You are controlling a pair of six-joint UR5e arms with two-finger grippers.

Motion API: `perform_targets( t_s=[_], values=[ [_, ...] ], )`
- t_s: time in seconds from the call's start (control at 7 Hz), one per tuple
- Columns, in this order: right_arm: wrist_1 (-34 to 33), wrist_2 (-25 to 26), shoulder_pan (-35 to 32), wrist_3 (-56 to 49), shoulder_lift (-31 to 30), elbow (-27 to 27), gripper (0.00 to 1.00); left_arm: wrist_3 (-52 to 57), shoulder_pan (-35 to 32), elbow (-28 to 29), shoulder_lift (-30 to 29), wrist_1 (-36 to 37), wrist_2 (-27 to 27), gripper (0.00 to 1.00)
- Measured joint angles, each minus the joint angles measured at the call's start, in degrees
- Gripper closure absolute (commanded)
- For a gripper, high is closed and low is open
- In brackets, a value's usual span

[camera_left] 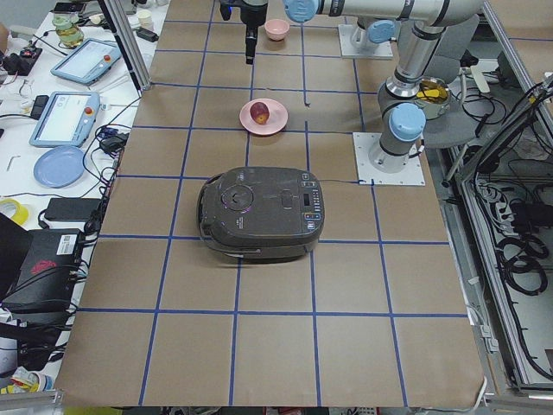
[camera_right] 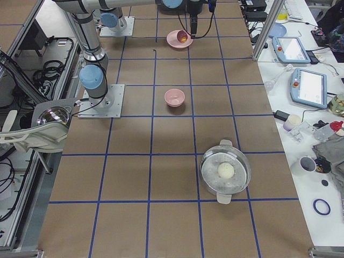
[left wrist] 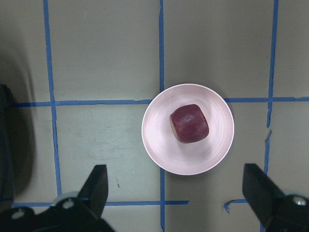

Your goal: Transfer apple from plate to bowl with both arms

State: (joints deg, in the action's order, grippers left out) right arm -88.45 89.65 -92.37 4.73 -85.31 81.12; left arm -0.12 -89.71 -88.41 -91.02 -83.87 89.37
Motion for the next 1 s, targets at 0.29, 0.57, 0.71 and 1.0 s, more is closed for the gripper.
perform_targets(
  t_s=[0.29,0.57,0.71,1.0],
  values=[
    [0.54,-0.14,1.38,-0.3,0.08,0.09,0.0,-4.9,-0.11,-5.87,-1.4,5.68,-0.23,0.0],
    [1.69,-0.19,5.66,-5.53,0.18,1.06,0.0,-12.74,-0.92,-11.32,-3.62,11.37,-1.11,0.0],
    [1.87,-0.16,8.27,-9.29,0.22,1.92,0.0,-17.14,-2.12,-12.79,-5.37,13.9,-1.58,0.0],
    [1.34,-0.52,14.54,-15.84,0.24,5.75,0.0,-24.03,-4.75,-13.75,-9.5,18.4,-2.26,0.0]
  ],
)
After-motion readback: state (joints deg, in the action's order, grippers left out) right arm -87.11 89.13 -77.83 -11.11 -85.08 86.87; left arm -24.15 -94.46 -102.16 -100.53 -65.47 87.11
